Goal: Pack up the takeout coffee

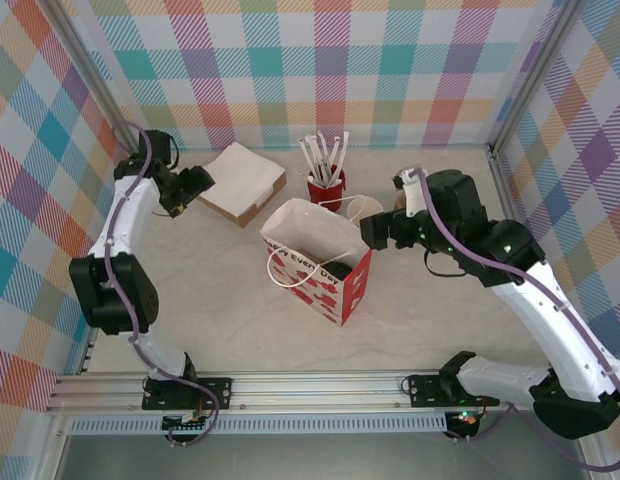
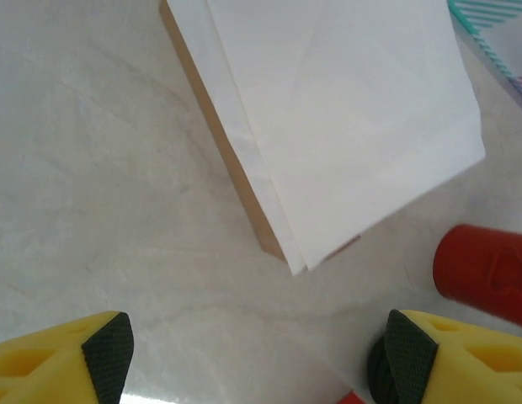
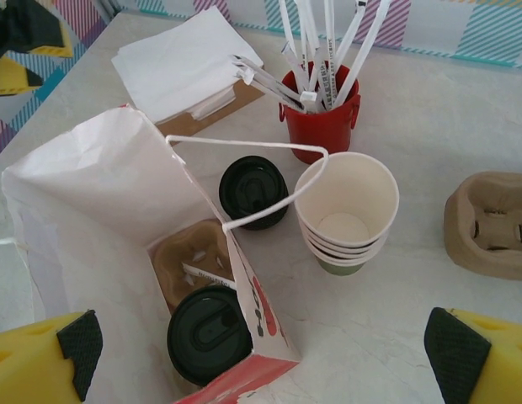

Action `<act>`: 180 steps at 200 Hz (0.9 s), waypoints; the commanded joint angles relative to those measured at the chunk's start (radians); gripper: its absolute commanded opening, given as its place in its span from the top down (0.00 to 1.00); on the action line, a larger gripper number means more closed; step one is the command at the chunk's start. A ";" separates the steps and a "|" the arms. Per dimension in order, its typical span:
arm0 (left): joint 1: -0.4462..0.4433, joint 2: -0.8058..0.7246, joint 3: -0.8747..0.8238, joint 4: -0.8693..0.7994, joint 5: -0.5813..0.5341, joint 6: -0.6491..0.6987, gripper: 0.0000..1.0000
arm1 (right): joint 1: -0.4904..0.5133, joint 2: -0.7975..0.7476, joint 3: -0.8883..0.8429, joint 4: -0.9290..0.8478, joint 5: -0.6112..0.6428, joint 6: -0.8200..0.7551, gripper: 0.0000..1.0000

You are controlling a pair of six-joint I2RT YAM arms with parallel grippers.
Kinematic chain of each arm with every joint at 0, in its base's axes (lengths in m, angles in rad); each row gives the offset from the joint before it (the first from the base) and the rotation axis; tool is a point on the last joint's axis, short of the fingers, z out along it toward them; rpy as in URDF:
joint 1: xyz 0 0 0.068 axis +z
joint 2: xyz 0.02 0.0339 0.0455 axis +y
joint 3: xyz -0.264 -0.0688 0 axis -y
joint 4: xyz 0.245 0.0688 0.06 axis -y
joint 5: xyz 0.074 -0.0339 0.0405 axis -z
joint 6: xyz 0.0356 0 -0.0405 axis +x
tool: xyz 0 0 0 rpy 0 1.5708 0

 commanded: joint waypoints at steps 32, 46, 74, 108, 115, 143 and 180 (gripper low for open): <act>0.028 0.241 0.239 -0.033 0.000 0.006 0.33 | -0.007 -0.080 -0.111 0.097 -0.100 0.015 0.00; 0.028 0.311 0.308 -0.049 -0.008 0.004 0.34 | -0.007 -0.082 -0.128 0.097 -0.116 0.016 0.00; 0.028 0.436 0.458 -0.108 -0.040 0.002 0.35 | -0.007 -0.063 -0.140 0.084 -0.119 0.023 0.00; 0.028 0.530 0.550 -0.132 -0.089 -0.009 0.35 | -0.007 -0.027 -0.142 0.079 -0.121 0.024 0.00; 0.028 0.546 0.566 -0.135 -0.092 -0.011 0.35 | -0.007 -0.021 -0.141 0.080 -0.121 0.024 0.00; 0.028 0.592 0.599 -0.123 -0.066 -0.018 0.44 | -0.006 -0.006 -0.139 0.082 -0.121 0.022 0.00; 0.028 0.605 0.601 -0.103 -0.068 -0.028 0.48 | -0.007 0.016 -0.135 0.079 -0.129 0.026 0.00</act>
